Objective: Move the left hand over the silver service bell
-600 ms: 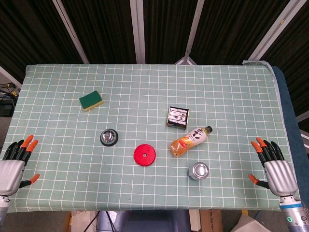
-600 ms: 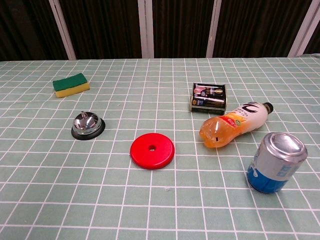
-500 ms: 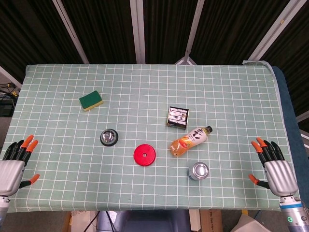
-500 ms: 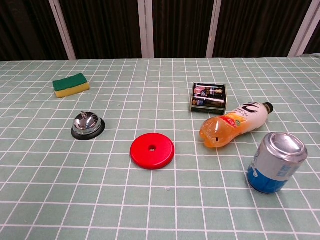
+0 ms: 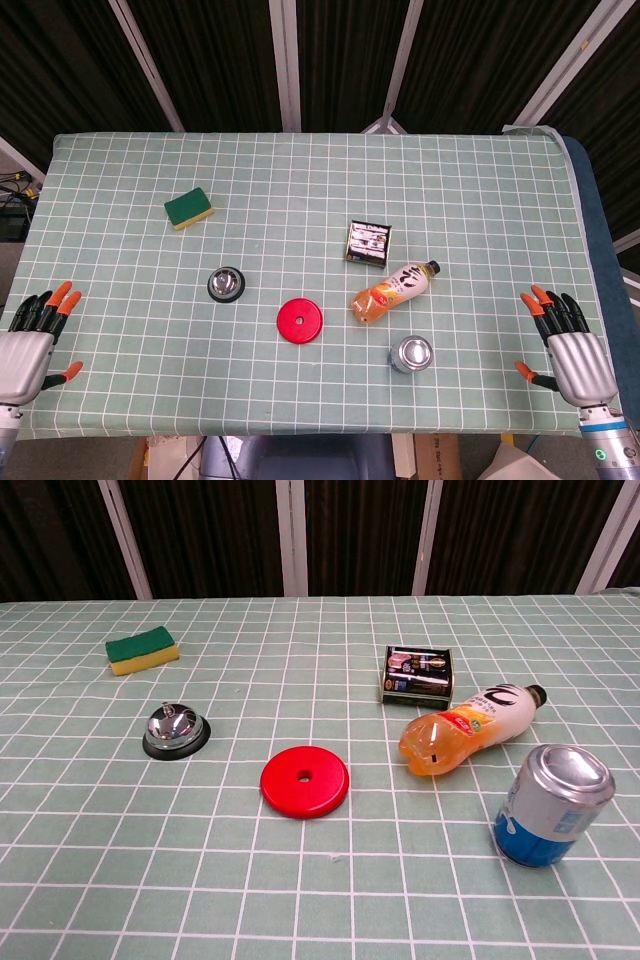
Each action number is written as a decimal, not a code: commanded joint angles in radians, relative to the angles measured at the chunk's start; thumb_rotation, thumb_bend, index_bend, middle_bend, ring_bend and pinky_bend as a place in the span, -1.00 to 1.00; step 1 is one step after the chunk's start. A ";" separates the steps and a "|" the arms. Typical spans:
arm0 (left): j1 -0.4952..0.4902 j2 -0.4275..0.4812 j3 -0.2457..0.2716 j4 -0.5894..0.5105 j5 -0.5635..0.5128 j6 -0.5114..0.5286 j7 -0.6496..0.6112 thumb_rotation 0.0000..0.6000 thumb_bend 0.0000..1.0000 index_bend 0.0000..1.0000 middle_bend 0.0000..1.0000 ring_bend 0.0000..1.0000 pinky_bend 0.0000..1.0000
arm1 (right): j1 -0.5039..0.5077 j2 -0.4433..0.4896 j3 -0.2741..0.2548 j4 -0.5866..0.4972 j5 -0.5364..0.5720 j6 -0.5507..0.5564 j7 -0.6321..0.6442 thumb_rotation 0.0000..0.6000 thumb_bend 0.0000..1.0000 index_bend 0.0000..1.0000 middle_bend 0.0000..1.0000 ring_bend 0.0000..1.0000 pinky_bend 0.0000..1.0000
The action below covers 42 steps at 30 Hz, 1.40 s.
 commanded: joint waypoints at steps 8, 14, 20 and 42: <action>-0.039 -0.010 -0.019 -0.025 0.010 -0.030 0.066 1.00 -0.61 -1.00 -1.00 -1.00 -1.00 | -0.006 0.005 0.000 -0.005 0.008 0.004 0.007 1.00 -0.56 -1.00 -1.00 -1.00 -1.00; -0.131 -0.030 -0.068 -0.091 -0.019 -0.137 0.176 1.00 -0.49 -1.00 -1.00 -1.00 -1.00 | -0.006 0.003 -0.005 -0.004 -0.001 0.002 0.004 1.00 -0.56 -1.00 -1.00 -1.00 -1.00; -0.249 -0.077 -0.130 -0.157 -0.111 -0.285 0.317 1.00 -0.06 -1.00 -1.00 -1.00 -1.00 | -0.005 0.006 -0.003 -0.007 0.007 -0.003 0.015 1.00 -0.56 -1.00 -1.00 -1.00 -1.00; -0.466 -0.304 -0.156 -0.120 -0.494 -0.410 0.723 1.00 0.30 -1.00 -1.00 -1.00 -1.00 | 0.003 0.013 -0.002 -0.013 0.014 -0.020 0.040 1.00 -0.56 -1.00 -1.00 -1.00 -1.00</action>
